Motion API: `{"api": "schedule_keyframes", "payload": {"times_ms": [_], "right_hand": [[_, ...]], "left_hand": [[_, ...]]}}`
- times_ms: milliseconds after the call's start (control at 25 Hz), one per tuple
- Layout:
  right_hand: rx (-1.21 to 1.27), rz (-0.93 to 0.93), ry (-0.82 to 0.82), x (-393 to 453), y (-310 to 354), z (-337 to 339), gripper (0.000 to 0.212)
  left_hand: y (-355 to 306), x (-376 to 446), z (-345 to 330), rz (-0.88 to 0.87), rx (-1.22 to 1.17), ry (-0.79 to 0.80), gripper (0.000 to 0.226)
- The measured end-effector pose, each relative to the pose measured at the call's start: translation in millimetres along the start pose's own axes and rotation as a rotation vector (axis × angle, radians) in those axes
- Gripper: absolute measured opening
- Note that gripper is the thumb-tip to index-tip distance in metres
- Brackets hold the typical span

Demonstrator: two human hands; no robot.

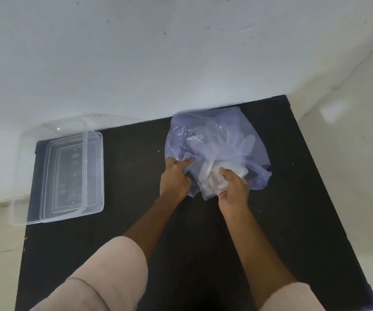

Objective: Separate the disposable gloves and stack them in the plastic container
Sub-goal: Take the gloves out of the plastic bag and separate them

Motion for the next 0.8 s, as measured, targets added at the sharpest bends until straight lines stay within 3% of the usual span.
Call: {"api": "schedule_keyframes", "payload": {"times_ms": [120,240,360,440,520,600,680,720,800], "right_hand": [[0.043,0.015,-0.055,-24.0,-1.4,36.6,0.040],[0.016,-0.003,-0.065,-55.5,-12.2,66.2,0.038],[0.040,-0.028,-0.042,-95.2,-31.5,85.8,0.041],[0.045,-0.055,-0.035,-120.8,-50.7,95.1,0.037],[0.029,-0.084,-0.034,-145.2,-73.4,102.2,0.032],[0.016,-0.101,-0.032,-174.4,-100.3,107.4,0.032],[-0.016,-0.109,-0.027,-201.1,-127.6,112.3,0.030],[-0.045,-0.121,-0.029,-212.8,-140.7,115.6,0.028],[-0.133,-0.143,-0.028,-228.2,-163.0,122.8,0.025]], "left_hand": [[0.8,-7.0,-8.3,-0.037,0.203,0.094,0.070],[9.9,-19.4,-14.4,-0.040,0.259,0.180,0.077],[23.2,-56.0,9.6,-0.132,0.251,0.033,0.064],[51.2,-99.4,30.1,-0.131,0.021,-0.120,0.050],[100.2,-149.4,29.5,0.088,-0.339,-0.114,0.035],[151.8,-203.9,4.3,0.508,-0.688,0.132,0.026],[181.4,-247.4,-21.2,0.809,-0.898,0.453,0.042],[192.6,-258.4,-26.2,0.846,-0.942,0.553,0.053],[214.4,-262.7,-26.0,0.834,-1.050,0.575,0.059]]}}
Point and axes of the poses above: each hand's wrist, its own x-axis towards the middle knuckle, its own z-axis out of the back of the hand, y = z × x, the point moved 7 cm from there along x, towards the middle knuckle, and after that the axes turned 8 degrees about z, right-handed, at the moved point
